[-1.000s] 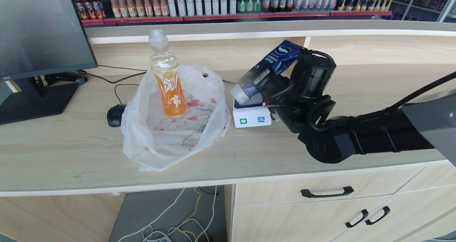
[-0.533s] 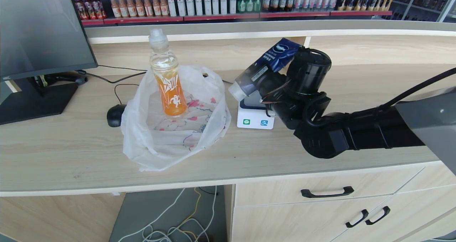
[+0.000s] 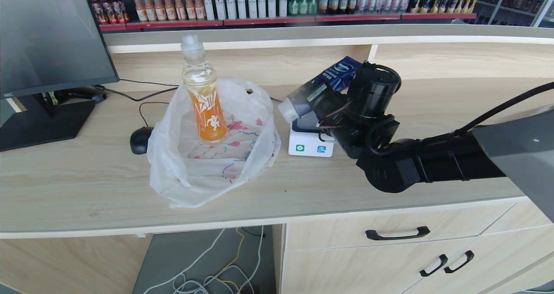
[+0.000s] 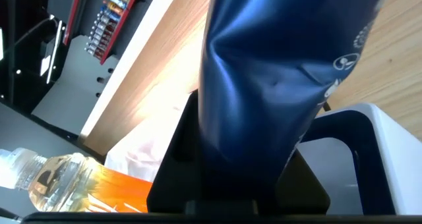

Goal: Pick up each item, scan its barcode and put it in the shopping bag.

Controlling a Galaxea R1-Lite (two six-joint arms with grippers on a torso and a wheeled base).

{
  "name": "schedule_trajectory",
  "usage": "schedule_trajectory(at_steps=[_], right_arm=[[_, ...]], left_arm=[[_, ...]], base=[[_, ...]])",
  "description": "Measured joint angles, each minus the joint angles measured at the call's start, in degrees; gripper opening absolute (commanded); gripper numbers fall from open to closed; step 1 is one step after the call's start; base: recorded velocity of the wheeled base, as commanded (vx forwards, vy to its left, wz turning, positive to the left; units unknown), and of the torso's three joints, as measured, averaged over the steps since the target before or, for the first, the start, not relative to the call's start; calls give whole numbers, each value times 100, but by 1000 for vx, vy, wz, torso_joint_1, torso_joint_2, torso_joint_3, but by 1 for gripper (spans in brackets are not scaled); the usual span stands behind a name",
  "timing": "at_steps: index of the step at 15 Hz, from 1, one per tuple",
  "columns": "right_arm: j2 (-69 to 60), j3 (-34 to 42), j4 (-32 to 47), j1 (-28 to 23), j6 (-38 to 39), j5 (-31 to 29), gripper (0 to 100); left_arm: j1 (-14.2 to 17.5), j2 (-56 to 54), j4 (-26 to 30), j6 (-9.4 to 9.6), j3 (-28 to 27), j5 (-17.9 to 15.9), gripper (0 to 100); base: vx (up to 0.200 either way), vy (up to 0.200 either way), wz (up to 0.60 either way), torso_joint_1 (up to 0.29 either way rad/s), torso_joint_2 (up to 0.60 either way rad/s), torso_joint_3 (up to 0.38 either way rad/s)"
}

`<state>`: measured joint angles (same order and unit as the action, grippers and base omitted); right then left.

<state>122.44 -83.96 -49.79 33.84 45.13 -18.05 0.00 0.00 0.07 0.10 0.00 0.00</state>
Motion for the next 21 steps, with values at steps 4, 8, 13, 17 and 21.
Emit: schedule_trajectory(at_steps=[4,8,13,17,21], right_arm=[[2,0,2,-11,68,-11,0],[2,0,9,-24,104,-12,0],[-85,9,22,-24,71,-30,0],[-257,24,24,39,-350,-15,0],[-670,35,15,190,-911,65,0]], left_arm=[[2,0,0,0,0,0,100],[0,0,0,0,0,0,100],[0,0,0,0,0,0,100],[0,0,0,0,0,0,100],[0,0,0,0,0,0,100]], base=[[0,0,0,0,0,0],[0,0,0,0,0,0],[0,0,0,0,0,0],[0,0,0,0,0,0],[0,0,0,0,0,0]])
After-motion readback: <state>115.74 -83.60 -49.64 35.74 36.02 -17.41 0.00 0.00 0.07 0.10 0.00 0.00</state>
